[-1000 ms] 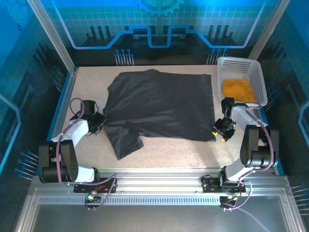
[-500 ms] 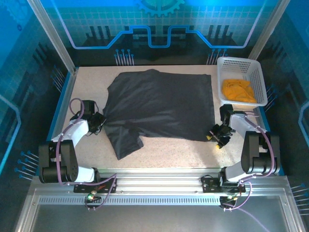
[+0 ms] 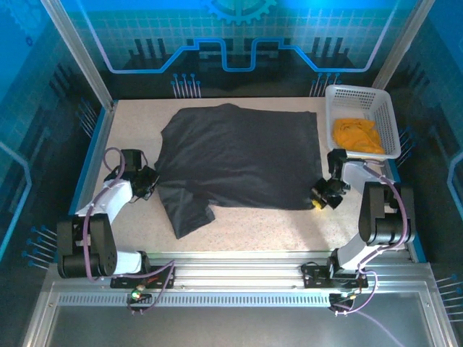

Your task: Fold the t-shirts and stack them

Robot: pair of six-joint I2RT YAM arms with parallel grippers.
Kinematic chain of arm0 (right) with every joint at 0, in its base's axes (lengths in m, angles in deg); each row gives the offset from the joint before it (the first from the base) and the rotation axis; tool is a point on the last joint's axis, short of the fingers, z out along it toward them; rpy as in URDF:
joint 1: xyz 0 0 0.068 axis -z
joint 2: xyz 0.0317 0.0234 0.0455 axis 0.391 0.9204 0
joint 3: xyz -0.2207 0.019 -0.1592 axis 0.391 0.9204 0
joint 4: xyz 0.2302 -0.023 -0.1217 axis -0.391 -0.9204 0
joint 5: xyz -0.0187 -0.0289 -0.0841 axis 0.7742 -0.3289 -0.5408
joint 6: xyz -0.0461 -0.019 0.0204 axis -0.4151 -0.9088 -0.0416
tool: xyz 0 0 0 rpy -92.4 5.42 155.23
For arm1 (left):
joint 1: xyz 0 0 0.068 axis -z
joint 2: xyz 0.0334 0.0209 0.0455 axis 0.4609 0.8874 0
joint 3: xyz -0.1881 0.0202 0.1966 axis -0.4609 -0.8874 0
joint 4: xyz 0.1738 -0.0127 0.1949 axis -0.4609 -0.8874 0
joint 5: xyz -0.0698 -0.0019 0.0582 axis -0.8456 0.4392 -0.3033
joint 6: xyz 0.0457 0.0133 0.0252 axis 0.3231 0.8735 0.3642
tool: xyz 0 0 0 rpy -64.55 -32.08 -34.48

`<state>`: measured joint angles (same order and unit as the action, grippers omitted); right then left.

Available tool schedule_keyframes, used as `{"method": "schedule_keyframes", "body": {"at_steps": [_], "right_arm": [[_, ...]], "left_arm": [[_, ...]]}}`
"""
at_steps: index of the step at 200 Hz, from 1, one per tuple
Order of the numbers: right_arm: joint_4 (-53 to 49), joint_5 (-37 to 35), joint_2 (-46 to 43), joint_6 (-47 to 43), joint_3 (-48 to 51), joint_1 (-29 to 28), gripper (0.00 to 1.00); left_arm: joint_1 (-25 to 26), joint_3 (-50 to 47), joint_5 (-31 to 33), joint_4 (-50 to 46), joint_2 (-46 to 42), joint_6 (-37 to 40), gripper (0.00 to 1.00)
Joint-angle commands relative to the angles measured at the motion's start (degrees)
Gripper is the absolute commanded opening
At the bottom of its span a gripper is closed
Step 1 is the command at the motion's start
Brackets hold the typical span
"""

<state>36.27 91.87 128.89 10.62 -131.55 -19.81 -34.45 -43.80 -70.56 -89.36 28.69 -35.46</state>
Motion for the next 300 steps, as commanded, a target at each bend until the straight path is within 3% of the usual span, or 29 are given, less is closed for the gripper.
{"method": "schedule_keyframes", "body": {"at_steps": [1, 46, 81, 138, 174, 207, 242, 300], "right_arm": [[0.6, -2.8, -2.8, -3.4, -7.7, -3.5, 0.0], [-2.3, -5.0, -9.9, -6.8, -25.7, -5.8, 0.0], [-1.8, -4.9, -13.2, -9.2, -37.7, -5.6, 0.0], [3.7, -4.8, -29.4, -10.2, -36.6, -5.2, 0.0], [5.0, -4.1, -34.6, -9.8, -38.7, -4.2, 0.0], [7.6, 0.0, -30.1, -7.8, -40.0, -4.0, 0.0], [13.0, 5.9, -19.9, -6.9, -40.7, -4.8, 0.0], [10.3, 8.6, -1.1, -8.7, -59.8, -7.0, 0.0]], "left_arm": [[0.4, 3.9, -3.8, 1.4, -2.8, -3.5, 0.0], [0.4, 18.7, -5.8, 2.4, -6.0, -7.4, 0.0], [0.3, 29.1, -3.2, 4.4, -9.1, -10.5, 0.0], [-0.2, 31.8, 5.4, 8.3, -23.0, -13.1, 0.0], [-0.3, 40.4, 7.6, 8.1, -23.7, -10.6, 0.0], [-0.3, 47.1, 5.9, 5.9, -17.2, -11.4, 0.0], [-1.2, 44.4, 0.7, 9.9, -7.5, -15.0, 0.0], [-5.5, 51.7, -9.9, 18.1, 7.9, -18.1, 0.0]]}}
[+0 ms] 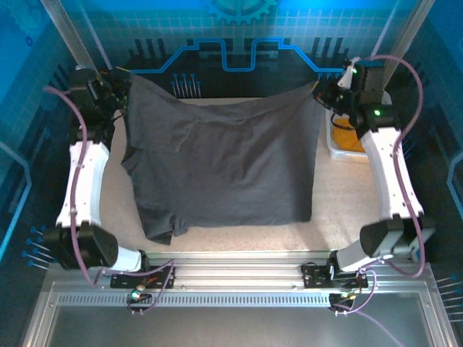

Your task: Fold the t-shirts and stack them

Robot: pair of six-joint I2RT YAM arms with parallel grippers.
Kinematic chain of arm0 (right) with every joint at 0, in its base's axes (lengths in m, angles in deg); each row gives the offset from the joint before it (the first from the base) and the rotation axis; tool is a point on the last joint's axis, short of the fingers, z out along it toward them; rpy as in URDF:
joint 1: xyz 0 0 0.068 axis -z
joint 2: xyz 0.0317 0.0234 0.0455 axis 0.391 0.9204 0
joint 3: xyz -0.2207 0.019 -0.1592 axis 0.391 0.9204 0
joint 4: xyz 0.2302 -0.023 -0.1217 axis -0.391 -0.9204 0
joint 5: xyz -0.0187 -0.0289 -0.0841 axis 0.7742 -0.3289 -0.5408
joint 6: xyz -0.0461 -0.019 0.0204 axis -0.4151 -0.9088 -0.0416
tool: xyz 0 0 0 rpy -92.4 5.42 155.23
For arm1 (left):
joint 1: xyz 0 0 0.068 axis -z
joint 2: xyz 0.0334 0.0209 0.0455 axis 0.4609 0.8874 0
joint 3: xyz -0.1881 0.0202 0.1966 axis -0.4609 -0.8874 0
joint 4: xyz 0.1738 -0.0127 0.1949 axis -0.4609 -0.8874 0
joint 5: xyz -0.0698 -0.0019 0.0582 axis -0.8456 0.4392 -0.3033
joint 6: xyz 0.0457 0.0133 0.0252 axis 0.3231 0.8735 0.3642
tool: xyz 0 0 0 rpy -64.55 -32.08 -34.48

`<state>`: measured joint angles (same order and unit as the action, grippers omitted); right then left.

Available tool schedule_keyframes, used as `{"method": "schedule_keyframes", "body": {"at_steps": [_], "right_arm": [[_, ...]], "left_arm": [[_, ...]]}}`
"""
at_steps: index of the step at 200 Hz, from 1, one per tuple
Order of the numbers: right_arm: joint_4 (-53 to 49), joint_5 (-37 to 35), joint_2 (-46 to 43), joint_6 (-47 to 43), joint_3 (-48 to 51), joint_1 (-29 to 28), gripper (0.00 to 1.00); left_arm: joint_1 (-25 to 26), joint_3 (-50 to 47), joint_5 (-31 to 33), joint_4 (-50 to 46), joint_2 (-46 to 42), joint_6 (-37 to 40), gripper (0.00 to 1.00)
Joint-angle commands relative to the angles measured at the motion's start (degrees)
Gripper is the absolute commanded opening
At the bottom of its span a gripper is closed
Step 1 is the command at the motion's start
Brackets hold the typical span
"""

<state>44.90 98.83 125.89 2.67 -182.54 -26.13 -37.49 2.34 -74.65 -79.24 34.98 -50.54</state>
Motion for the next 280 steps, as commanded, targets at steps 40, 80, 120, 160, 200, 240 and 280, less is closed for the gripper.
{"method": "schedule_keyframes", "body": {"at_steps": [40, 80, 120, 160, 200, 240, 280], "right_arm": [[-2.3, 0.8, 7.4, 0.5, -26.2, 1.1, 0.0], [-8.0, -1.2, 3.7, 0.1, -29.4, 3.8, 0.0], [-6.1, -8.4, -15.5, 0.8, 3.5, 4.0, 0.0], [-6.5, -15.1, -26.4, 3.5, 37.5, 3.0, 0.31], [-8.0, -16.7, -18.5, 1.6, 45.1, -2.0, 0.47], [-4.6, -19.0, -9.0, -1.5, 42.2, -10.7, 0.45], [-2.8, -18.1, 5.4, -4.9, 34.0, -12.2, 0.39]], "left_arm": [[-4.7, 21.4, -8.6, 8.0, 4.8, -5.8, 0.0], [-5.3, 28.5, -4.4, -5.1, -2.0, -2.9, 0.0], [-2.1, -3.9, 5.0, -14.4, -21.8, -5.1, 0.0], [-1.8, -34.2, 6.5, -21.4, -31.5, -0.9, 0.5], [-0.2, -43.0, 6.8, -24.0, -25.3, 3.7, 0.55], [2.4, -44.4, 3.3, -15.5, -18.3, 4.5, 0.4], [5.6, -39.8, 0.1, -7.4, -3.6, 2.5, 0.28]]}}
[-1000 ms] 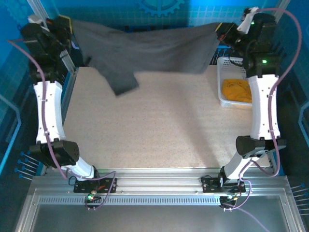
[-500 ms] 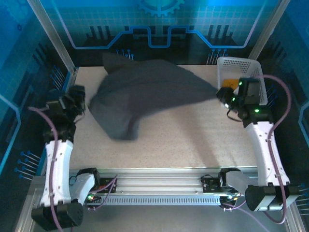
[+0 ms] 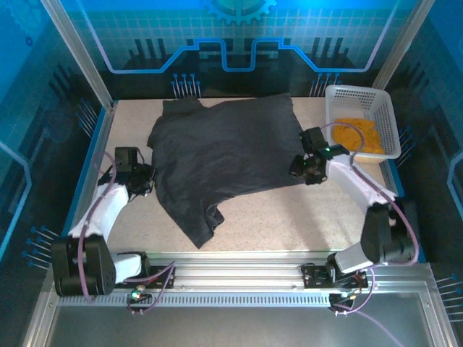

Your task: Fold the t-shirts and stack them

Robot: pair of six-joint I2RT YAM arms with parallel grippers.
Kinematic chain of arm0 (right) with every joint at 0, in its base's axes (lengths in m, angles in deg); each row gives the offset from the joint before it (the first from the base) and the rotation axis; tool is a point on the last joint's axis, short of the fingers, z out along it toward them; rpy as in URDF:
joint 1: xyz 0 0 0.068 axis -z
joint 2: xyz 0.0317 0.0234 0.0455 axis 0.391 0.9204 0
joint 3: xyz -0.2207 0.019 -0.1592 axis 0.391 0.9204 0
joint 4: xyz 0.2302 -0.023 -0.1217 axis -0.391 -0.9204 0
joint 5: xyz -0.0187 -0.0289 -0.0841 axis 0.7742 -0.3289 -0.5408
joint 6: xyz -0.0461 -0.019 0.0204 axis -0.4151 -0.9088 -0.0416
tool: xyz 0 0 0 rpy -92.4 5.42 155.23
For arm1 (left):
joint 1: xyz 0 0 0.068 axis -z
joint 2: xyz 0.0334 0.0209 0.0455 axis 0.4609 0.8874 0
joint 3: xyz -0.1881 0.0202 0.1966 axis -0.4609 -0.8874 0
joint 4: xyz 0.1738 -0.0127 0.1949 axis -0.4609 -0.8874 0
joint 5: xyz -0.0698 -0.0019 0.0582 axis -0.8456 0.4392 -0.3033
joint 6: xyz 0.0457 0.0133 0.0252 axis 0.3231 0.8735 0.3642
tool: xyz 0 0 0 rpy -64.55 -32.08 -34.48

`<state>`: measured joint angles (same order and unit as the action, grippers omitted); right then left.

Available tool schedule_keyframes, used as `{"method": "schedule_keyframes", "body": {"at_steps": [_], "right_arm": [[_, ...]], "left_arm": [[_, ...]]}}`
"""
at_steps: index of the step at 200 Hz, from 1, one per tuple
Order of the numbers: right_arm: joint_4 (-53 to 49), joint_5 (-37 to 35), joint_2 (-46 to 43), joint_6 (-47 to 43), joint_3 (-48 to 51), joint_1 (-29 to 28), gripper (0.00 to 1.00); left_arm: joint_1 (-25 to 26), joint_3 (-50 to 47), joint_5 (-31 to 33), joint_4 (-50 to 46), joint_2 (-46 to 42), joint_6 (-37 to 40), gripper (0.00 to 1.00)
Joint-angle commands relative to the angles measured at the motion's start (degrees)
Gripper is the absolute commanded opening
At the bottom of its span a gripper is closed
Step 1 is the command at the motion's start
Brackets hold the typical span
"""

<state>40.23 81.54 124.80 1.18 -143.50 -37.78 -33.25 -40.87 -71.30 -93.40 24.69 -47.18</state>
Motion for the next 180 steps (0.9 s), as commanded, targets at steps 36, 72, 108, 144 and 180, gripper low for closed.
{"method": "schedule_keyframes", "body": {"at_steps": [36, 72, 108, 144, 180], "right_arm": [[-1.9, 0.1, 19.2, -3.5, -14.0, 3.0, 0.35], [-10.4, 0.2, 28.5, -2.4, -20.0, 5.3, 0.35], [-14.5, 0.2, 29.2, -1.4, -18.6, 3.0, 0.36], [-13.9, 3.1, 23.5, 4.1, -10.8, 0.6, 0.36], [-11.9, 2.6, 20.5, 2.8, -9.6, 1.5, 0.37]], "left_arm": [[2.3, 7.6, -5.3, 9.1, 18.5, -2.4, 0.25], [1.7, 11.2, -5.0, 5.4, 26.0, 0.2, 0.24], [-2.5, 13.9, -5.2, 3.6, 31.1, 3.7, 0.24], [-6.3, 21.8, -3.6, -0.7, 36.5, 11.8, 0.24], [-5.7, 28.8, -8.2, 0.0, 38.1, 16.5, 0.39]]}}
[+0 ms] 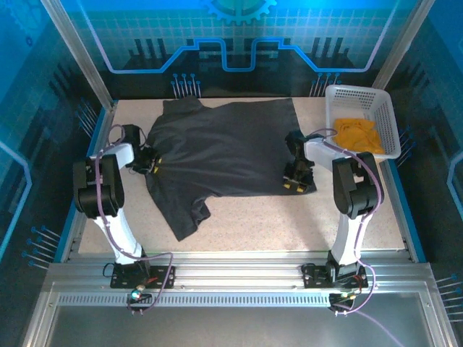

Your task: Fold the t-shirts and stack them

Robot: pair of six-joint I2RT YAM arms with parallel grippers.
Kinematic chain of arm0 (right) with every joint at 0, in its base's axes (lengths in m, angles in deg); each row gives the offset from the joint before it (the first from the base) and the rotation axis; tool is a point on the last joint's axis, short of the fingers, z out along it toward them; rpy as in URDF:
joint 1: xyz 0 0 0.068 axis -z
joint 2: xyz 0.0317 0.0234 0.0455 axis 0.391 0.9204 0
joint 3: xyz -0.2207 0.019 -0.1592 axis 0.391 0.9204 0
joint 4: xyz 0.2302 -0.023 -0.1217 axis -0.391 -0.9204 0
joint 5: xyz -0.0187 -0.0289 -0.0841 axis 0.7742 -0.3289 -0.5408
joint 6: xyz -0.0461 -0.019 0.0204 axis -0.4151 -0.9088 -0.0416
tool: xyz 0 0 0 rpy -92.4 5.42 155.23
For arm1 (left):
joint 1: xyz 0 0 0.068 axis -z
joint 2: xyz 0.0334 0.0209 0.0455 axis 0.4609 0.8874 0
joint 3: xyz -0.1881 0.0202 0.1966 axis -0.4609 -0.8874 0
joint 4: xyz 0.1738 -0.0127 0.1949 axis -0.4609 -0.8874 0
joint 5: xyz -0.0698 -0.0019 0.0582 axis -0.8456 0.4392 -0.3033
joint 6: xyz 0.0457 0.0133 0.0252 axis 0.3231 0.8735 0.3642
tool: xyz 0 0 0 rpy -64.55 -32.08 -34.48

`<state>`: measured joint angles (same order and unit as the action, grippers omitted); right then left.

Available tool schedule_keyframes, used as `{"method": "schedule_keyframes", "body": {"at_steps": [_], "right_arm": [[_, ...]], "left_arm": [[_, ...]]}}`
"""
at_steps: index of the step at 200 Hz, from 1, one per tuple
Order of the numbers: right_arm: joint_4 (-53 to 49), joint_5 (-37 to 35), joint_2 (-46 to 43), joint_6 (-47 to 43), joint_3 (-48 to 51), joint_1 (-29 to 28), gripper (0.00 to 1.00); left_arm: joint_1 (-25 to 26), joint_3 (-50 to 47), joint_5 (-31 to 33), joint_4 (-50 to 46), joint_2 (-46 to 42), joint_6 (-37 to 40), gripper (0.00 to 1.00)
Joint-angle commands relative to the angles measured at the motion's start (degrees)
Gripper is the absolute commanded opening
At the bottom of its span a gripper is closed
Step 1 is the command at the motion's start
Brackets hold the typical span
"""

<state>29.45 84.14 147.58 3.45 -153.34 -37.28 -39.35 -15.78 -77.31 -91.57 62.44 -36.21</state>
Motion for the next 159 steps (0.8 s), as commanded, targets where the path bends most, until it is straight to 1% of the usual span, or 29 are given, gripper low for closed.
{"method": "schedule_keyframes", "body": {"at_steps": [1, 8, 16, 27, 39, 51, 72, 89, 102, 114, 132, 142, 159], "right_arm": [[-1.1, -0.1, -2.3, 0.4, 0.2, 1.0, 0.37], [-1.0, -0.4, -2.6, -0.6, -0.7, 1.8, 0.37], [-1.3, -0.6, -2.9, -1.9, -1.8, 2.7, 0.37], [-1.9, -1.5, -3.4, -3.8, -3.6, 3.7, 0.38], [-2.8, -2.5, -4.5, -5.6, -5.0, 4.2, 0.39], [-3.4, -2.8, -6.3, -6.5, -5.1, 4.6, 0.41], [-4.1, -2.0, -11.0, -6.4, -2.6, 4.7, 0.43], [-3.6, -0.7, -15.4, -5.3, 1.6, 4.6, 0.45], [-2.4, 1.3, -18.4, -4.7, 5.3, 4.6, 0.47], [-0.8, 3.2, -20.5, -4.6, 8.2, 4.7, 0.51], [0.5, 4.1, -21.8, -5.5, 10.4, 4.6, 0.56], [0.7, 4.3, -21.7, -5.9, 10.9, 5.0, 0.57], [1.9, 6.1, -21.9, -6.2, 12.1, 6.4, 0.57]], "left_arm": [[0.5, 3.8, -2.3, -1.8, 0.2, 5.6, 0.4], [1.4, 4.2, -2.0, -2.4, -1.4, 6.4, 0.46], [2.7, 4.5, 0.0, -4.3, -4.1, 7.8, 0.54], [4.7, 3.3, 3.9, -7.7, -8.8, 8.9, 0.58], [6.3, -0.3, 7.9, -11.8, -15.3, 6.7, 0.58], [8.2, -6.5, 9.7, -14.9, -22.2, 2.1, 0.54], [13.2, -18.3, 13.0, -20.7, -33.6, -6.2, 0.47], [16.5, -26.9, 11.2, -24.5, -42.3, -11.3, 0.42], [18.4, -31.0, 9.5, -27.7, -47.5, -13.3, 0.41], [19.9, -34.1, 7.2, -28.1, -51.2, -14.5, 0.42], [21.5, -37.4, 3.0, -26.9, -52.8, -16.5, 0.48], [22.4, -38.6, 2.4, -25.7, -52.5, -17.1, 0.5], [23.4, -40.4, 2.0, -21.3, -51.4, -17.9, 0.5]]}}
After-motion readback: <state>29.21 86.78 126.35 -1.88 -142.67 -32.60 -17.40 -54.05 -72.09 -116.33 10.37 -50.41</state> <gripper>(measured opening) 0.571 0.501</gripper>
